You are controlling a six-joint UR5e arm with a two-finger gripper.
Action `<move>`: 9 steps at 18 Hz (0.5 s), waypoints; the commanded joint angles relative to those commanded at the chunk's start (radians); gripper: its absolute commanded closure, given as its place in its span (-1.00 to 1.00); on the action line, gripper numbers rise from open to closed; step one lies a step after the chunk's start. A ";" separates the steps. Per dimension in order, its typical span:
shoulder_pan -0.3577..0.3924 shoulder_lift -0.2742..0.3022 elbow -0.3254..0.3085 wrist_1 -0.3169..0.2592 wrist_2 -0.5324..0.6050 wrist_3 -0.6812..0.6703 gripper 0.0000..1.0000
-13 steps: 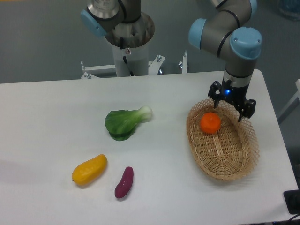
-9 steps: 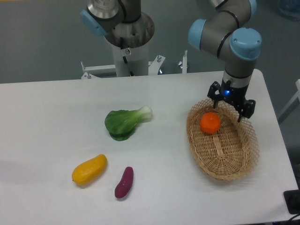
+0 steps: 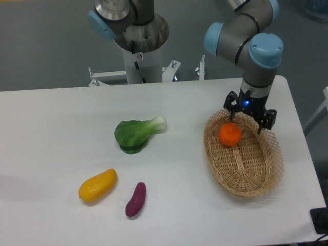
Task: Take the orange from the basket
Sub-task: 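Lower the open gripper over the orange in the wicker basket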
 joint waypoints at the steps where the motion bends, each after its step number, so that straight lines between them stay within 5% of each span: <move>1: -0.002 0.002 -0.018 0.002 -0.002 -0.035 -1.00; 9: -0.009 -0.023 -0.043 0.011 0.000 -0.083 -1.00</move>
